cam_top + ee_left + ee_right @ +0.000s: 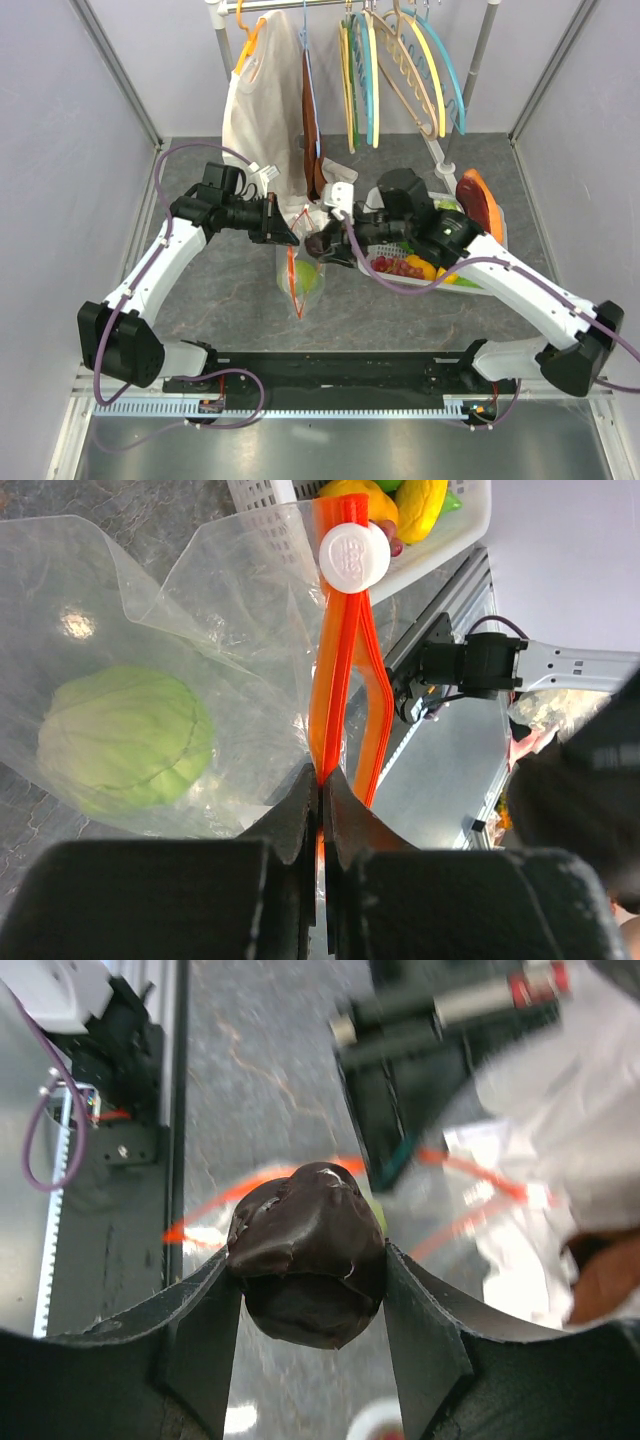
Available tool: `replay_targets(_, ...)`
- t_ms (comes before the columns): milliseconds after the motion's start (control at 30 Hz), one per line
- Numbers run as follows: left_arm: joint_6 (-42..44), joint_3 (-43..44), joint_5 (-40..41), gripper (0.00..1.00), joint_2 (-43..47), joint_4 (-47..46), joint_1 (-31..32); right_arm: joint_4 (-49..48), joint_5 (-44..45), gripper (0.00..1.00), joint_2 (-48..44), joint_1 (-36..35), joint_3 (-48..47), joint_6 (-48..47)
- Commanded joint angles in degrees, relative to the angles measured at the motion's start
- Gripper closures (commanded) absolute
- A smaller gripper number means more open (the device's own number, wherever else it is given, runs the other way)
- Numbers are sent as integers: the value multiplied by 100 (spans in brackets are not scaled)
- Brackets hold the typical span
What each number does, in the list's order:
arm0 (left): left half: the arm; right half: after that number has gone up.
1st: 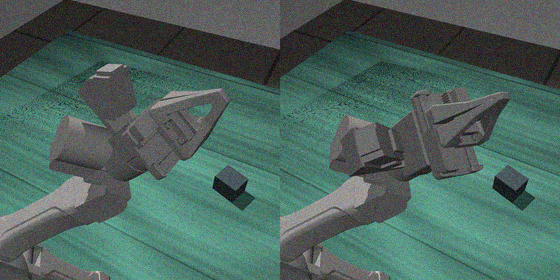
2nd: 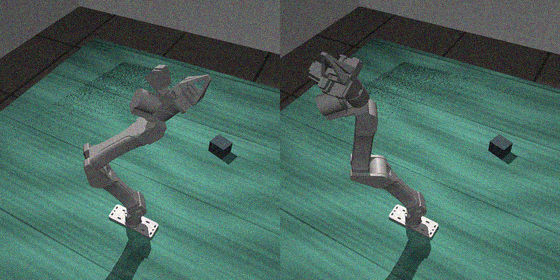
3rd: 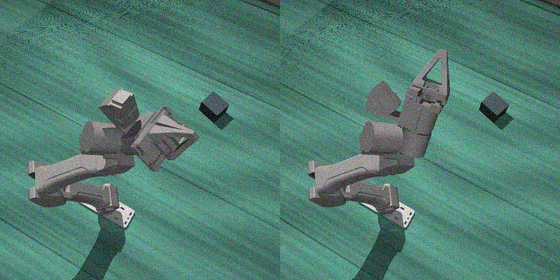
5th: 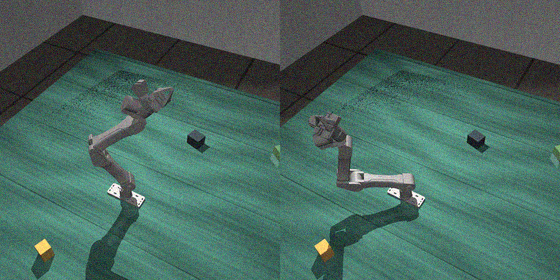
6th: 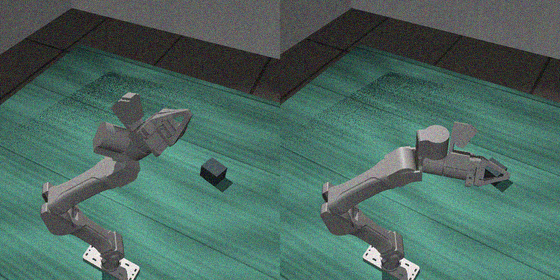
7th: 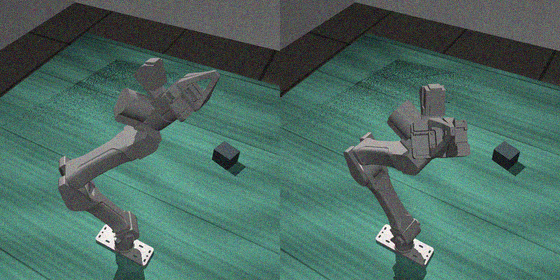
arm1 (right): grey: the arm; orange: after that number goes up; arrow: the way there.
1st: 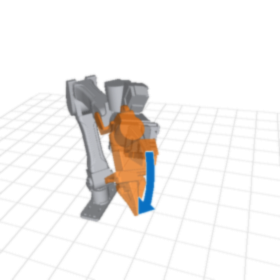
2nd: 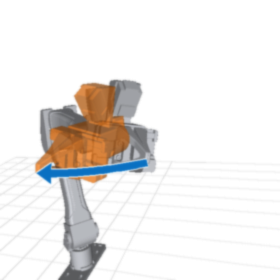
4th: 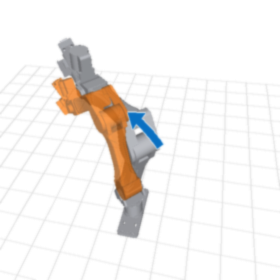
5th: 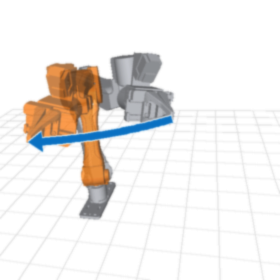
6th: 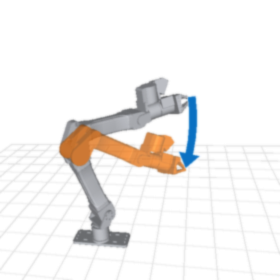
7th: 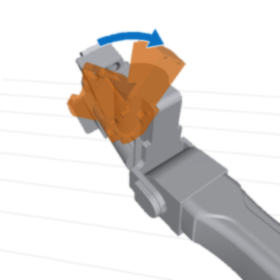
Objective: Place the food in the zip-top bag and seal the zipper
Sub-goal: Pick up the fake fruit from the bin, then place the fake fruit in the zipper food storage bag.
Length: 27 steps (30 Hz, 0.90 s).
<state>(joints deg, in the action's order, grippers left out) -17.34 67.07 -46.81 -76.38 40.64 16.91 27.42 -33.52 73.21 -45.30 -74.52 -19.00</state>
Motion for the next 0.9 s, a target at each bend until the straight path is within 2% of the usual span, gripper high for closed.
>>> replay_targets(0,-103,17,-56,98,-35,75,6,-483,47,50,500,-417,-484,134)
replay_targets(300,-129,8,-285,98,97,84,-64,-694,670,50,993,-462,262,-551)
replay_targets(500,-120,-18,-399,98,158,93,-56,-458,1477,49,1230,-427,185,-684)
replay_targets(533,-129,-27,-391,98,167,84,-56,-352,1575,46,1292,-418,97,-579)
replay_targets(667,-111,-45,-382,98,167,84,-65,17,1796,15,1363,-427,-194,-244)
replay_targets(733,-94,-19,-356,98,158,84,-56,-17,1657,5,1152,-427,-168,-200)
replay_targets(767,-59,-10,-321,98,150,84,-65,-9,1603,2,1073,-427,-177,-191)
replay_targets(867,-50,-36,-303,98,123,84,-73,87,1436,3,626,-418,-116,-252)
